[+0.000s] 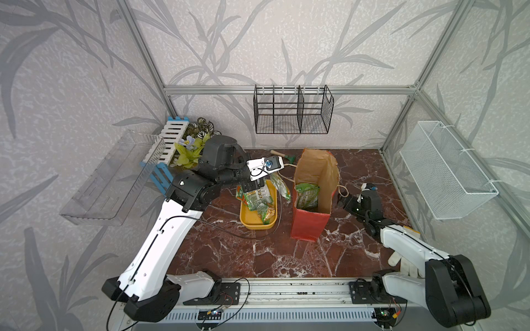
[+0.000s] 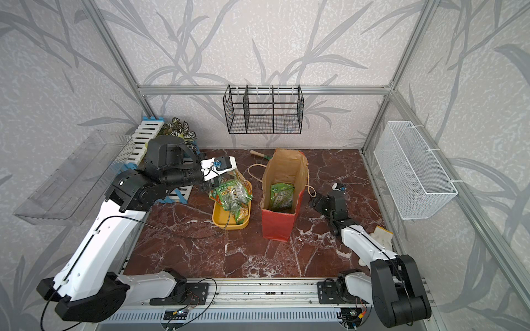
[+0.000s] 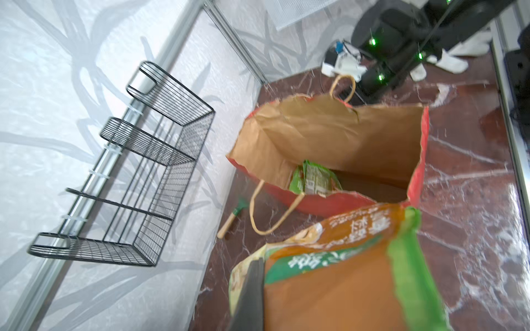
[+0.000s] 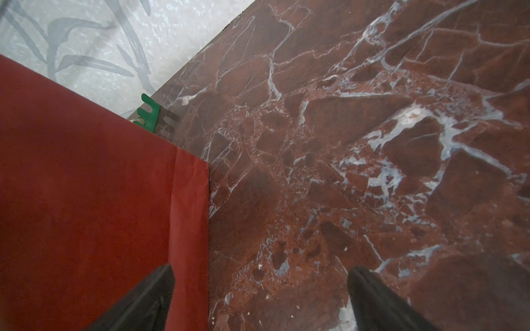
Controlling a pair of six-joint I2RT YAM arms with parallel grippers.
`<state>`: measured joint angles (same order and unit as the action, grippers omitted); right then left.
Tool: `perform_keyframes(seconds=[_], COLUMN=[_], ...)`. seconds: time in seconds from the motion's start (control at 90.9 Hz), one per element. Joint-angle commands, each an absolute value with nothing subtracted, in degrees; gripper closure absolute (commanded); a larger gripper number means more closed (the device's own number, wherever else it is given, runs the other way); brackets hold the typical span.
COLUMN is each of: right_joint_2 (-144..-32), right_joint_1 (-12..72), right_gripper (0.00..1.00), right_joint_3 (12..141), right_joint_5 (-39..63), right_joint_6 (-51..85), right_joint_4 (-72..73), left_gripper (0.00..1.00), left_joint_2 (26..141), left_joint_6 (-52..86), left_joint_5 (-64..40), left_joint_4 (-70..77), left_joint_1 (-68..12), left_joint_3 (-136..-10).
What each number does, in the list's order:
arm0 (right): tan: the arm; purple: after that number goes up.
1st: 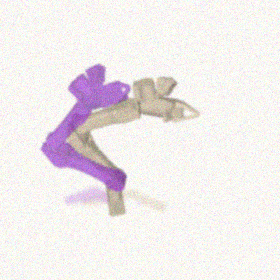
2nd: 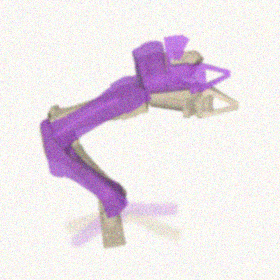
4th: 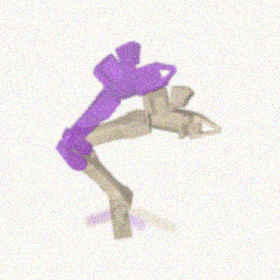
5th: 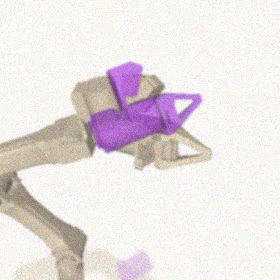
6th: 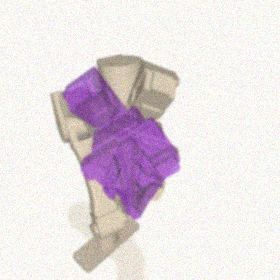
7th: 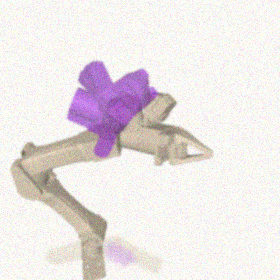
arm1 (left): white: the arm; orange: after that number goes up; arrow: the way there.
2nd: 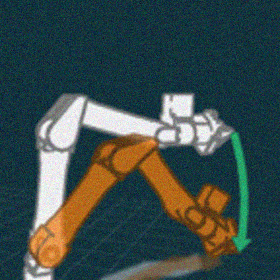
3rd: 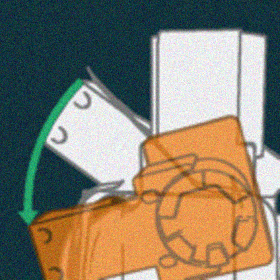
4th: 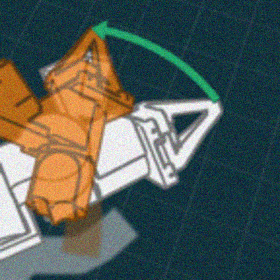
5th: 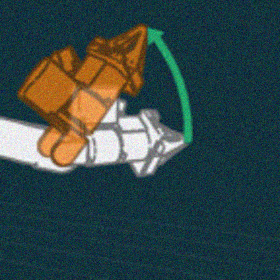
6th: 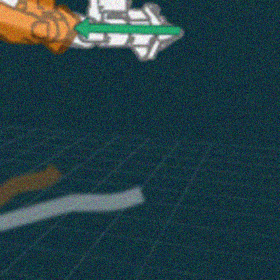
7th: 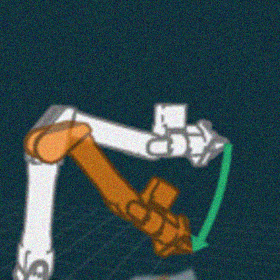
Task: Place the condiment packets inside the bag
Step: Place the condiment packet in the paper bag.
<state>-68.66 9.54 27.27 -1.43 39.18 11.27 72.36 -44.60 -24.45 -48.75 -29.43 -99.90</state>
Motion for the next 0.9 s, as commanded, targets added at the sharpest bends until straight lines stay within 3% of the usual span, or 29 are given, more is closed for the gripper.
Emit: perform_keyframes(seconds=[0.0, 0.297, 0.649, 0.891], right_joint_2=[-69.2, -69.1, -68.9, -68.4], right_joint_1=[9.8, 9.8, 9.8, 9.9], right_gripper=[0.01, 0.01, 0.01, 0.01], right_joint_3=[28.7, 28.8, 29.0, 29.0], right_joint_5=[-1.9, -1.8, -1.5, -1.3], right_joint_6=[39.1, 39.1, 39.0, 39.0], right_joint_4=[10.7, 10.6, 10.3, 10.1], left_gripper=[1.0, 1.0, 1.0, 1.0], left_joint_2=[73.0, 78.3, 87.3, 90.2], left_joint_6=[-29.7, -13.1, -13.8, -16.7], left_joint_5=[-25.4, -20.5, -12.0, -7.1], left_joint_4=[-38.4, -29.7, -28.1, -26.8], left_joint_1=[-30.7, -36.3, -46.9, -48.5], left_joint_3=[-102.5, -101.9, -101.9, -100.2])
